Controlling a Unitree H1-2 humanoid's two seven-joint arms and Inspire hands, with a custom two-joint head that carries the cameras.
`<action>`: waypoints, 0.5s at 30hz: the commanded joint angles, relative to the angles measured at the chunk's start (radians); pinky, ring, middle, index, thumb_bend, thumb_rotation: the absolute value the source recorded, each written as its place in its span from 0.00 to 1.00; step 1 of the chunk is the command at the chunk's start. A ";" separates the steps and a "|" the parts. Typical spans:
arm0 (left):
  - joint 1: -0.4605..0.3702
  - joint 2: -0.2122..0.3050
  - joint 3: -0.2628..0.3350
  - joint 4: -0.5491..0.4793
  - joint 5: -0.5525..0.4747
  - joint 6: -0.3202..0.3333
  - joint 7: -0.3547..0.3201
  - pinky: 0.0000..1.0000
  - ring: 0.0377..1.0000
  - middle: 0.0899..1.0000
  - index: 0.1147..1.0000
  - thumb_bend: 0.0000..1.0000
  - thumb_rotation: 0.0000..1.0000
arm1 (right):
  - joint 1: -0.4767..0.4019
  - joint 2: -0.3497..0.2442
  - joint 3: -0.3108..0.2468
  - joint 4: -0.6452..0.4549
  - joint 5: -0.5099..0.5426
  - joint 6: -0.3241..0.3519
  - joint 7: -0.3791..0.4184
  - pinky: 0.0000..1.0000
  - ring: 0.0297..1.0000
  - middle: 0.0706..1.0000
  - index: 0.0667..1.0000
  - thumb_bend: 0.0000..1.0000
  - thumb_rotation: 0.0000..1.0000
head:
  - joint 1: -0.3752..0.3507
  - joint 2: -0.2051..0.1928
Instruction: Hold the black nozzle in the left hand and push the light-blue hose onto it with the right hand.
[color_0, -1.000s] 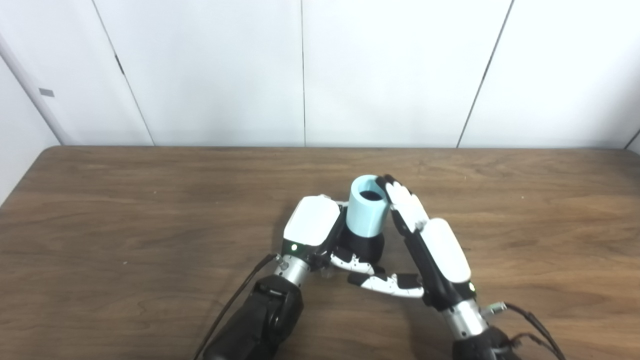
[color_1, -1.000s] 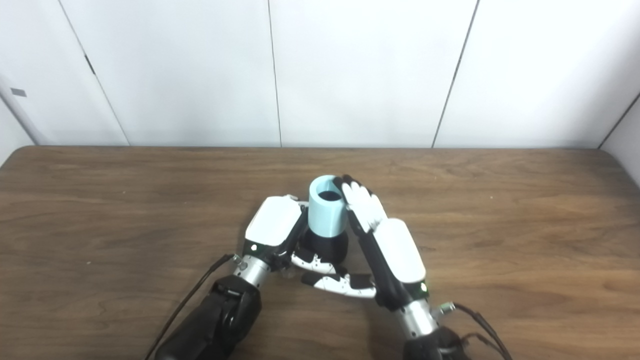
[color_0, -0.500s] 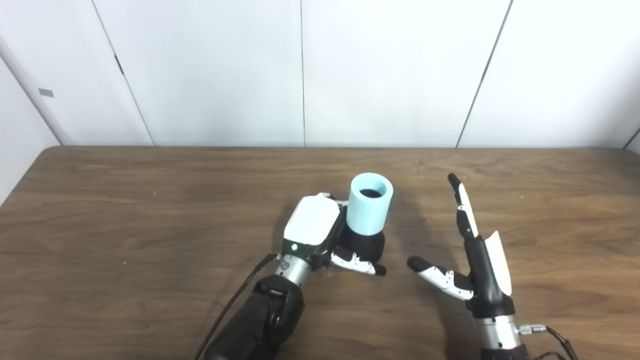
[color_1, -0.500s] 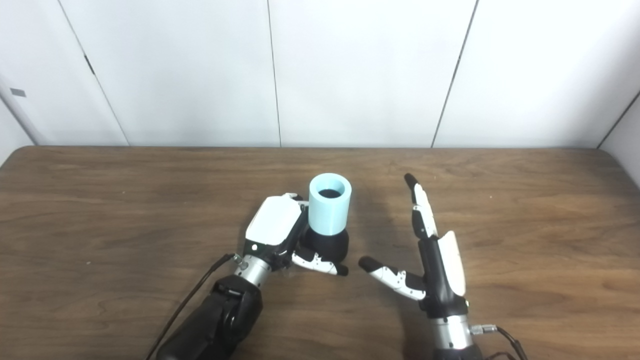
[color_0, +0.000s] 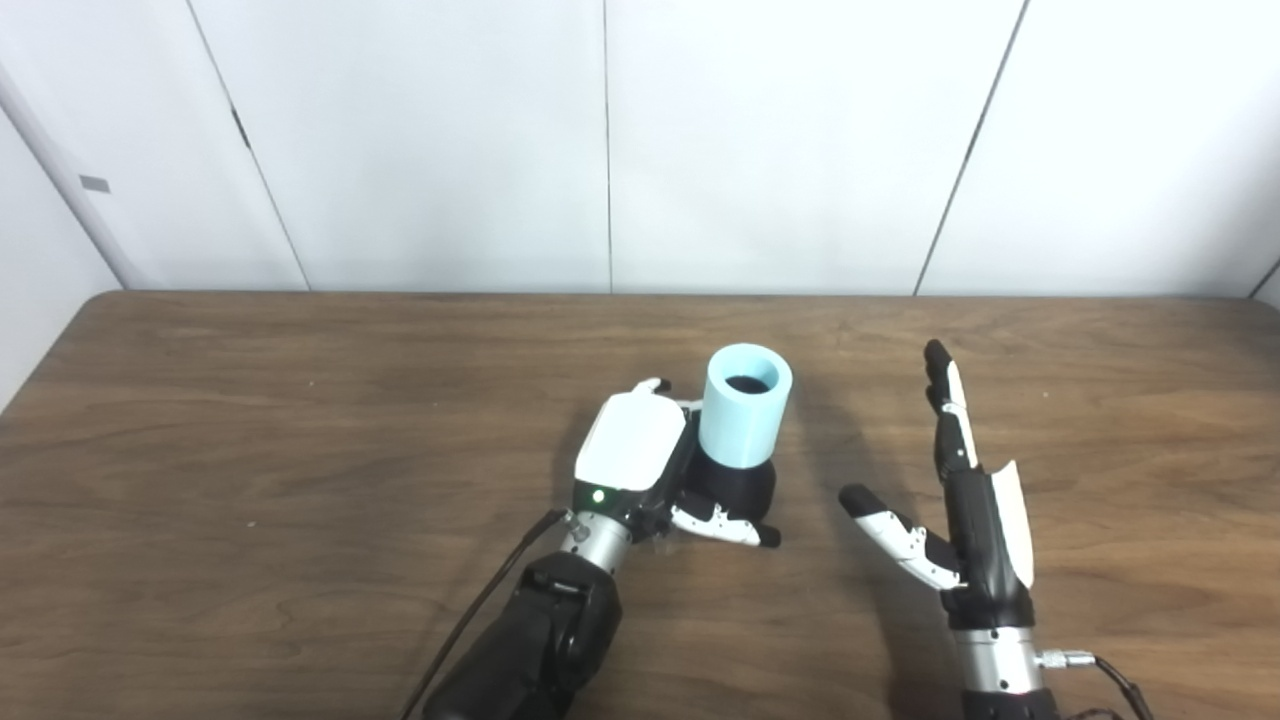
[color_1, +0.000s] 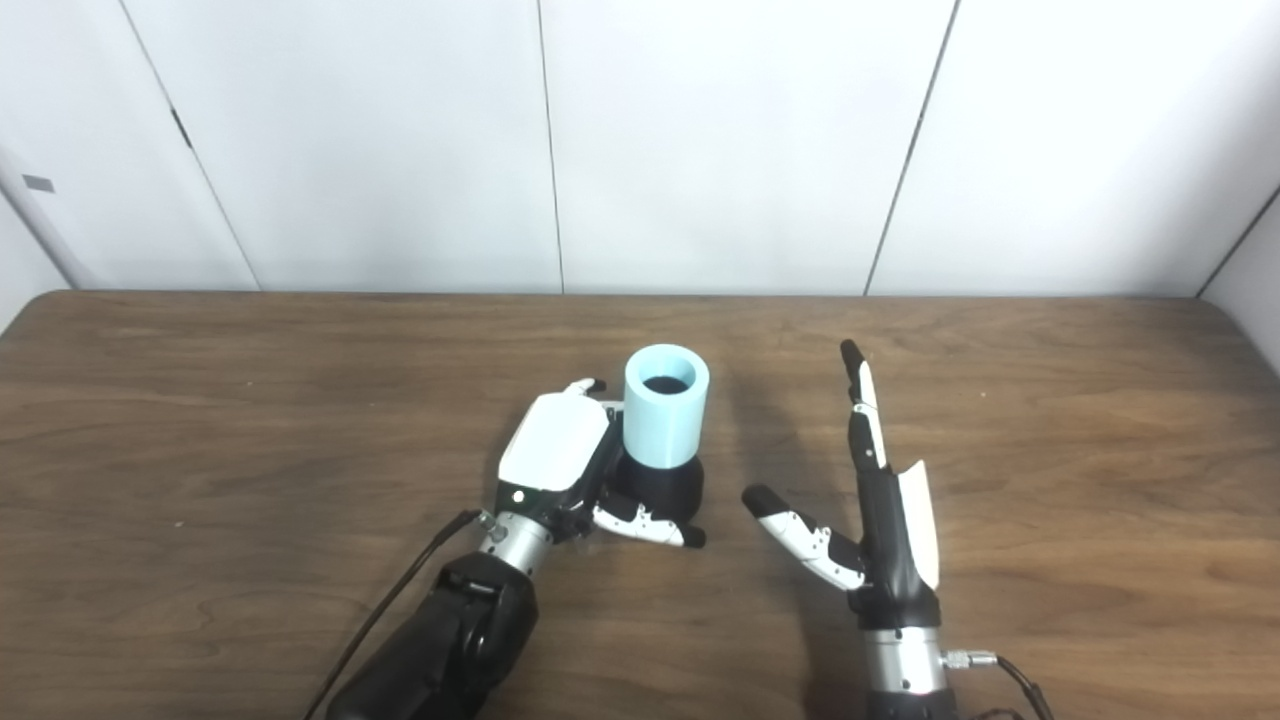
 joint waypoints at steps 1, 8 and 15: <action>0.175 0.001 -0.084 0.191 -0.009 0.138 -0.263 0.94 0.57 0.45 0.39 0.52 0.00 | -0.021 0.007 -0.018 -0.016 -0.007 -0.058 0.003 1.00 1.00 1.00 1.00 0.57 0.65 | -0.002 0.001; 0.170 0.005 -0.083 0.154 -0.021 0.228 -0.359 1.00 0.85 0.79 0.74 0.97 0.21 | -0.025 0.000 -0.019 0.024 -0.016 -0.082 0.000 1.00 1.00 1.00 1.00 0.58 0.67 | -0.005 0.003; 0.168 0.013 -0.082 0.127 -0.052 0.261 -0.388 1.00 0.92 0.86 0.87 1.00 0.24 | -0.028 -0.004 -0.022 0.047 0.004 -0.081 0.005 1.00 1.00 1.00 1.00 0.63 0.68 | -0.005 0.003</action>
